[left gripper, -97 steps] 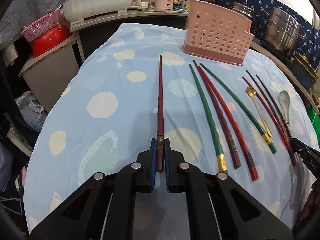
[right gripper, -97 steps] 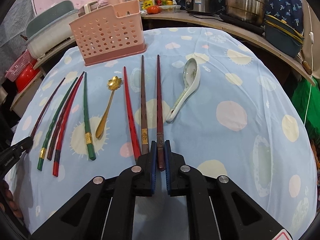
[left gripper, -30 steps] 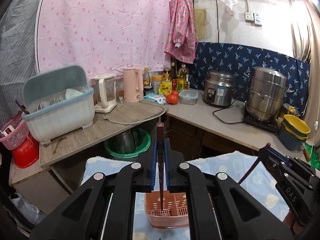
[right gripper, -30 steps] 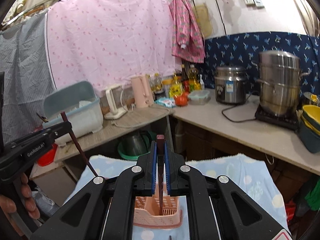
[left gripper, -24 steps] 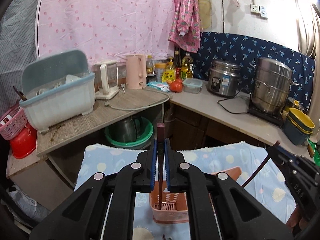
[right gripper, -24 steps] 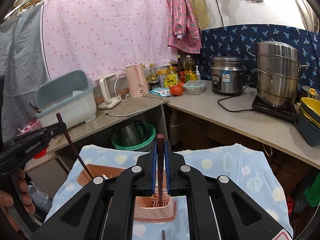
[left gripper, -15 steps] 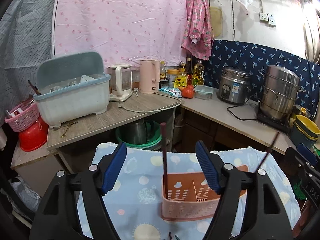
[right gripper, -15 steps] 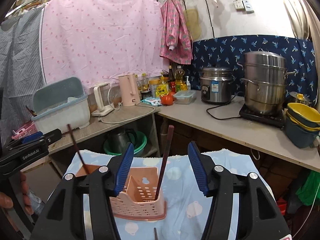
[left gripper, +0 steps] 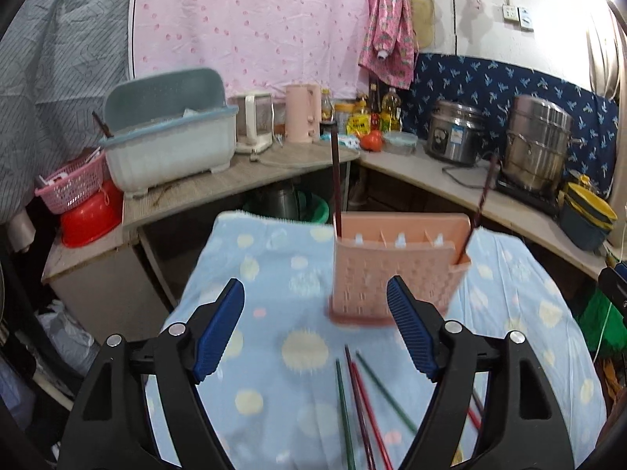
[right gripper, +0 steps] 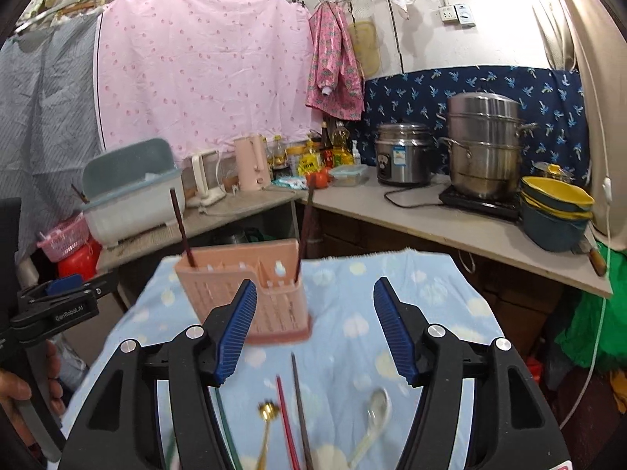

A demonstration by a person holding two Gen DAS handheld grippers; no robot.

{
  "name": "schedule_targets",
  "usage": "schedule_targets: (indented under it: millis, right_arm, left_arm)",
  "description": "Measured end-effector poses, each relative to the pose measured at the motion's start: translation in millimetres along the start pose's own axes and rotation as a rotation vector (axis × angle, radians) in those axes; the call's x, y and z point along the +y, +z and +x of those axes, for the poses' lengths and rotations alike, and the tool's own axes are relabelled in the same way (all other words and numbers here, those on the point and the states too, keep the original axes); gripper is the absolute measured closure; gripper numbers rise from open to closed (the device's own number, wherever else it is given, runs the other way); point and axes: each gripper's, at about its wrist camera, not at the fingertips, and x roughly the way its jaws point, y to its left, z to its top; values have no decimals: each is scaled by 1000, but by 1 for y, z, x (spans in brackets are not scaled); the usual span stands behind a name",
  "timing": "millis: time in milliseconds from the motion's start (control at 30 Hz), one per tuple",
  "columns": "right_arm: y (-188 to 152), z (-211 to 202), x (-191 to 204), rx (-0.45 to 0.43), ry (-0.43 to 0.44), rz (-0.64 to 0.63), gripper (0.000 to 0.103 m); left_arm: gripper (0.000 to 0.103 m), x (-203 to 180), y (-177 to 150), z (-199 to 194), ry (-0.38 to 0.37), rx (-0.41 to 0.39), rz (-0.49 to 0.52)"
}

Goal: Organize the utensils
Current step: 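Withdraw both tools from the basket back over the table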

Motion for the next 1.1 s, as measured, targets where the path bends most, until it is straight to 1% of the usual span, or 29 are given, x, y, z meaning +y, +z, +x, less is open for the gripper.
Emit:
schedule_targets:
  millis: [267, 467, 700, 1000, 1033, 1100]
  right_arm:
    - [-66, -33, -21, 108, -33, 35, 43]
    - [-106, -45, -31, 176, -57, 60, 43]
    - [-138, -47, -38, 232, -65, 70, 43]
    - [-144, -46, -43, 248, -73, 83, 43]
    - [-145, -46, -42, 250, -75, 82, 43]
    - [-146, -46, -41, 255, -75, 82, 43]
  left_arm:
    - [32, -4, -78, -29, -23, 91, -10]
    - [31, -1, -118, -41, -25, 146, -24]
    - [31, 4, -138, -46, -21, 181, -47]
    - [31, 4, -148, -45, -38, 204, -75]
    - [31, 3, -149, -45, -43, 208, -77]
    - [26, 2, -151, -43, -46, 214, -79]
